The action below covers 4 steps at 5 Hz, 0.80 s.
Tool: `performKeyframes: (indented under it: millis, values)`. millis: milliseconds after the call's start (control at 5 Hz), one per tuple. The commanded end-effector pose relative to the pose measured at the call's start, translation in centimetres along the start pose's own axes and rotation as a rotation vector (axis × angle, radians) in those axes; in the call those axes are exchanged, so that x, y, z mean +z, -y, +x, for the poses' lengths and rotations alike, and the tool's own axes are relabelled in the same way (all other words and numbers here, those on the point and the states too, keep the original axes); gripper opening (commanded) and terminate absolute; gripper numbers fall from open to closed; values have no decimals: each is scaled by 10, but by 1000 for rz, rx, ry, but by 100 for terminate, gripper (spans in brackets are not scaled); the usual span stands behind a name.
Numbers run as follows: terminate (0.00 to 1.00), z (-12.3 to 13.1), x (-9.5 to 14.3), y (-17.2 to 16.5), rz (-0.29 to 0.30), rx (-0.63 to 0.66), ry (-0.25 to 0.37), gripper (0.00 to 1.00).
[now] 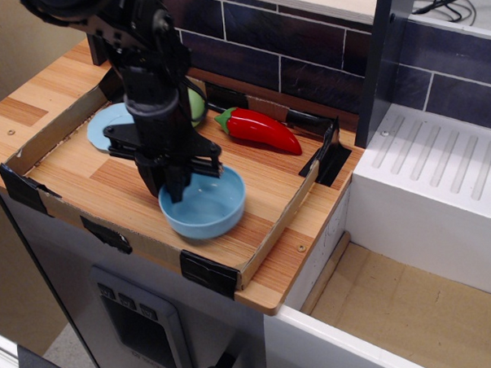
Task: Put bowl on plate
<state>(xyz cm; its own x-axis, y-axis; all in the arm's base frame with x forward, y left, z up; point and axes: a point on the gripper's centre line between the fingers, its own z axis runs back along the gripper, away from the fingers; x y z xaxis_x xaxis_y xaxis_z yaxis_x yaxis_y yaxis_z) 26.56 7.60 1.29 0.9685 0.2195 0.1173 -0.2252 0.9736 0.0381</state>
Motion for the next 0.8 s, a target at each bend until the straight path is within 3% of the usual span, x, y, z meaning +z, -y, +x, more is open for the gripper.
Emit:
performKeyframes:
  millis: [0, 200, 400, 600]
  values:
    - [0, 26, 30, -36, 8, 175, 80, 0]
    - [0, 45, 45, -75, 55, 423, 119, 0]
    - [0, 54, 50, -108, 70, 589, 101, 0]
    - [0, 66, 45, -129, 85, 671, 87, 0]
